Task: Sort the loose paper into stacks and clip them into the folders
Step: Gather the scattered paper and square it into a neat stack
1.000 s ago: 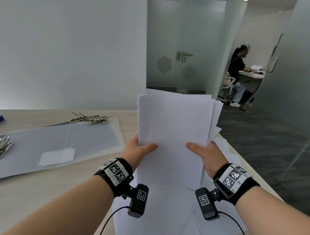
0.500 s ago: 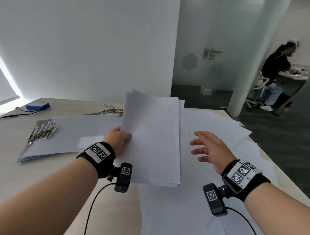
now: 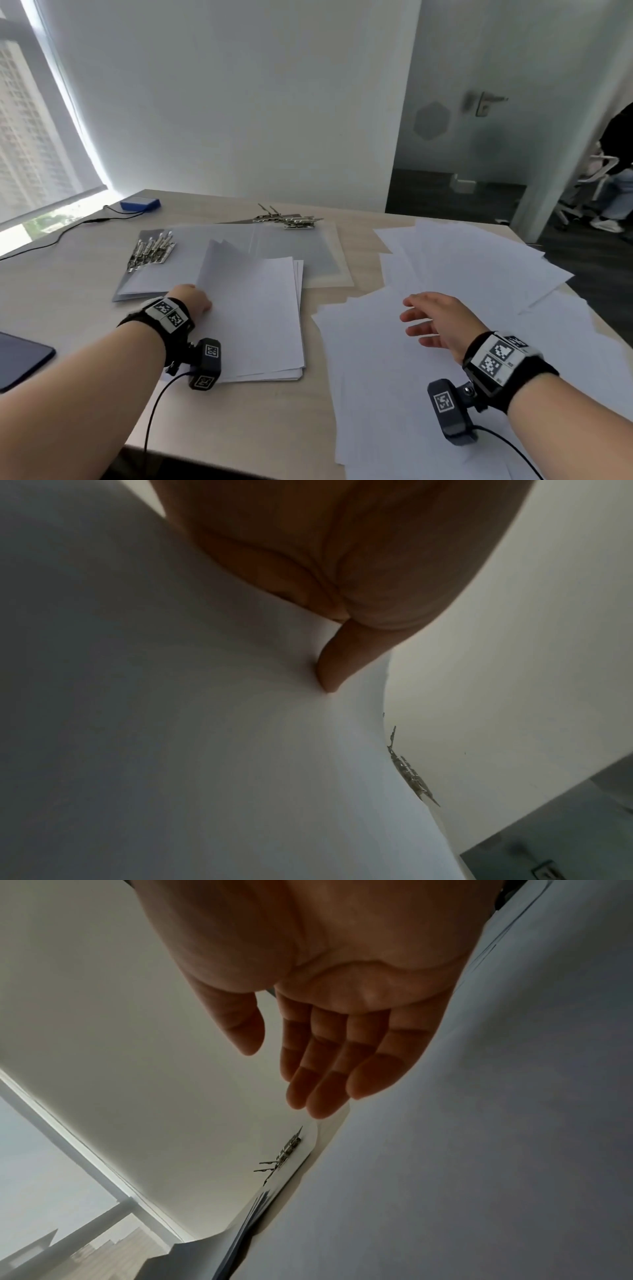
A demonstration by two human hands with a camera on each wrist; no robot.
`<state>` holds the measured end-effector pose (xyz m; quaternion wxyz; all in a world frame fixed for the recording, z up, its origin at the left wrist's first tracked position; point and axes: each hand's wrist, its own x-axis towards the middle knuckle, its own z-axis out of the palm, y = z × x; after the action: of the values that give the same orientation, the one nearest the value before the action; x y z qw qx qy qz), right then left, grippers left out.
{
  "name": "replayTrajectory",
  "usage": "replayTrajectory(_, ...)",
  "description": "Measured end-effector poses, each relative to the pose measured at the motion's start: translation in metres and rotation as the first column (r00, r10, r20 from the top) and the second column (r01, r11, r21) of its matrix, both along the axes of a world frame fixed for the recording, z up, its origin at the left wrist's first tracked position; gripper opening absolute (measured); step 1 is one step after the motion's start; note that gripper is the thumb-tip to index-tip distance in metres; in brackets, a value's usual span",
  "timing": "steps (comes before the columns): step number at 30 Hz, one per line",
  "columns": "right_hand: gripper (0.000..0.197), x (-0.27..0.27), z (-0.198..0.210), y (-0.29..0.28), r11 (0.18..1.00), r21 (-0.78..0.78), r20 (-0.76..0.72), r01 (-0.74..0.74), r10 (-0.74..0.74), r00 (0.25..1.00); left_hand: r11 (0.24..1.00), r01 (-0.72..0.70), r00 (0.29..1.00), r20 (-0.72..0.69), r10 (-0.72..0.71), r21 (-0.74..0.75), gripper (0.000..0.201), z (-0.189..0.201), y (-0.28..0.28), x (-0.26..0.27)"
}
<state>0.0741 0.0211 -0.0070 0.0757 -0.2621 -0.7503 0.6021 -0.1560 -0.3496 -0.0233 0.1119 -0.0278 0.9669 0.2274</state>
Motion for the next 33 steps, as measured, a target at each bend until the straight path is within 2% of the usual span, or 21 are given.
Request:
replayTrajectory(3, 0.024, 0.002, 0.0, 0.001, 1.0, 0.009, 0.013, 0.014, -0.014, 1.0, 0.979, -0.112, 0.993, -0.01, 0.116, 0.17, 0.048, 0.003, 0.001, -0.006)
replayTrajectory(6, 0.024, 0.004, 0.003, 0.003, 0.999, 0.025, 0.029, 0.023, -0.024, 0.999, 0.962, -0.133, 0.978, -0.127, 0.167, 0.239, 0.06, 0.012, 0.008, 0.001)
replayTrajectory(8, 0.024, 0.006, 0.005, 0.007, 0.998, 0.053, 0.06, 0.023, -0.026, 0.998, 0.964, -0.018, 0.98, -0.188, 0.07, 0.266, 0.053, 0.019, 0.025, 0.016)
replayTrajectory(10, 0.024, 0.008, 0.006, 0.014, 0.993, 0.115, 0.108, 0.017, -0.029, 0.994, 0.945, 0.138, 0.98, -0.181, -0.086, 0.296, 0.044, 0.025, 0.051, 0.036)
replayTrajectory(12, 0.024, 0.013, 0.007, 0.023, 0.977, 0.215, 0.165, 0.001, -0.037, 0.986, 0.905, 0.233, 0.972, -0.113, -0.206, 0.356, 0.04, 0.027, 0.081, 0.059)
replayTrajectory(15, 0.026, 0.024, 0.008, 0.038, 0.908, 0.408, 0.254, -0.092, -0.016, 0.967, 0.865, 0.253, 0.954, 0.037, -0.297, 0.434, 0.038, 0.027, 0.123, 0.092)
replayTrajectory(17, 0.024, 0.034, 0.011, 0.048, 0.861, 0.483, 0.313, -0.16, 0.001, 0.95, 0.852, 0.223, 0.943, 0.116, -0.311, 0.473, 0.039, 0.025, 0.145, 0.106)
replayTrajectory(21, 0.026, 0.05, 0.012, 0.058, 0.832, 0.501, 0.44, -0.238, -0.008, 0.898, 0.786, 0.084, 0.946, 0.198, -0.256, 0.612, 0.049, 0.02, 0.172, 0.114)
replayTrajectory(27, 0.03, 0.056, 0.005, 0.065, 0.788, 0.526, 0.493, -0.32, 0.024, 0.87, 0.559, -0.175, 0.938, 0.31, -0.157, 0.81, 0.06, 0.008, 0.186, 0.114)
replayTrajectory(30, 0.031, 0.057, 0.006, 0.063, 0.774, 0.532, 0.501, -0.344, 0.04, 0.864, 0.405, -0.304, 0.912, 0.387, -0.138, 0.862, 0.05, 0.002, 0.19, 0.12)
replayTrajectory(31, 0.031, 0.057, 0.006, 0.063, 0.772, 0.534, 0.498, -0.344, 0.041, 0.866, 0.399, -0.31, 0.904, 0.398, -0.158, 0.863, 0.04, 0.002, 0.19, 0.125)
replayTrajectory(33, 0.031, 0.057, 0.003, 0.064, 0.772, 0.538, 0.495, -0.34, 0.037, 0.868, 0.474, -0.271, 0.871, 0.423, -0.25, 0.838, 0.03, 0.001, 0.19, 0.134)
